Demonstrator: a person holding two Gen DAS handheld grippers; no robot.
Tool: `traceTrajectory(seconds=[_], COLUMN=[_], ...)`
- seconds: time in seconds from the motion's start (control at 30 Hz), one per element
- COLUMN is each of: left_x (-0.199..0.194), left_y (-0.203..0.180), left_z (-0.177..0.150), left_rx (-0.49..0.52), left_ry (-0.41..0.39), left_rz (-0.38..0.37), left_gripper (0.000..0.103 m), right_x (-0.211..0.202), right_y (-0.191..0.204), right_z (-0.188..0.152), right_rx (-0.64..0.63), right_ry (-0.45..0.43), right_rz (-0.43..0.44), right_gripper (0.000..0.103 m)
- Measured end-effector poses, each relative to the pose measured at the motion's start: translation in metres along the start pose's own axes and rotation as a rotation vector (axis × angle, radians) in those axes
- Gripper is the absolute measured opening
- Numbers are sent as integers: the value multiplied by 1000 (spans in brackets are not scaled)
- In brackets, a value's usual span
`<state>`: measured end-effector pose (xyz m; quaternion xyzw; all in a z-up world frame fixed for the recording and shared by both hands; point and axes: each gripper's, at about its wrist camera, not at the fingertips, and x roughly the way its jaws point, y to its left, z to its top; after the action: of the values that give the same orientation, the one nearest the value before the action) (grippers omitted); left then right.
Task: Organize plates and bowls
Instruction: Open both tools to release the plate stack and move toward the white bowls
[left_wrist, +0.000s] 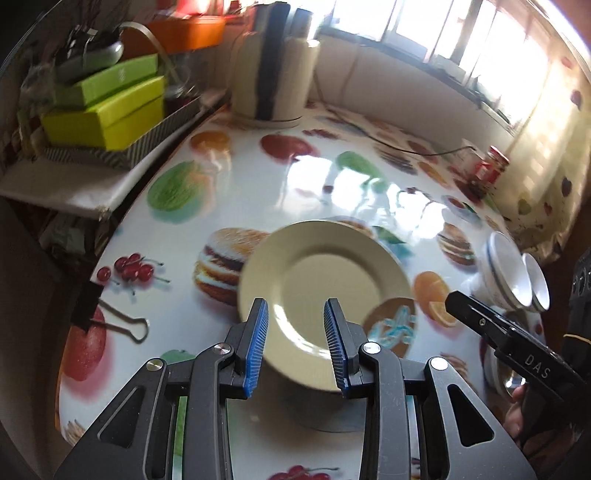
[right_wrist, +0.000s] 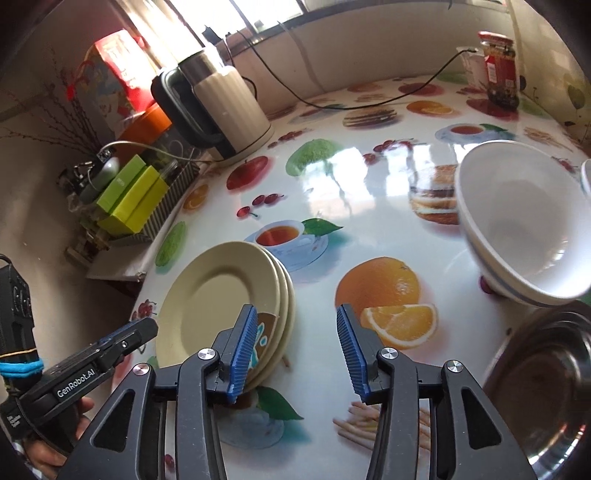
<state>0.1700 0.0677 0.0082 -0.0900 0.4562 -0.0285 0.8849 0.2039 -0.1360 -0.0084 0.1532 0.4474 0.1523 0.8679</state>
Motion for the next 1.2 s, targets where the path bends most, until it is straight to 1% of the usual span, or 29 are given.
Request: traceTrajectory(seconds=[0.27, 0.5, 0.73, 0.9, 1.0, 1.2], left_x=[-11, -12, -8, -4, -4, 3], left_y=[-43, -76, -108, -125, -134, -147], left_z=[-2, -1, 2, 3, 4, 8], left_rx=[89, 140, 190, 219, 245, 257], left_ry=[-40, -47, -48, -45, -57, -38], left_rz=[-20, -61, -90, -109, -105, -147], left_gripper=[33, 33, 33, 33, 33, 33], right_x=[-37, -67, -92, -104, -109, -118], right_y=[-21, -40, -63, -78, -87, -100], right_z=[-4, -5, -3, -2, -1, 2], right_rx=[11, 8, 22, 41, 59, 82], right_ry=[-66, -111, -165, -182, -193, -211], right_rz=[-49, -101, -180, -200, -209, -230], right_gripper=[49, 50, 51, 51, 51, 51])
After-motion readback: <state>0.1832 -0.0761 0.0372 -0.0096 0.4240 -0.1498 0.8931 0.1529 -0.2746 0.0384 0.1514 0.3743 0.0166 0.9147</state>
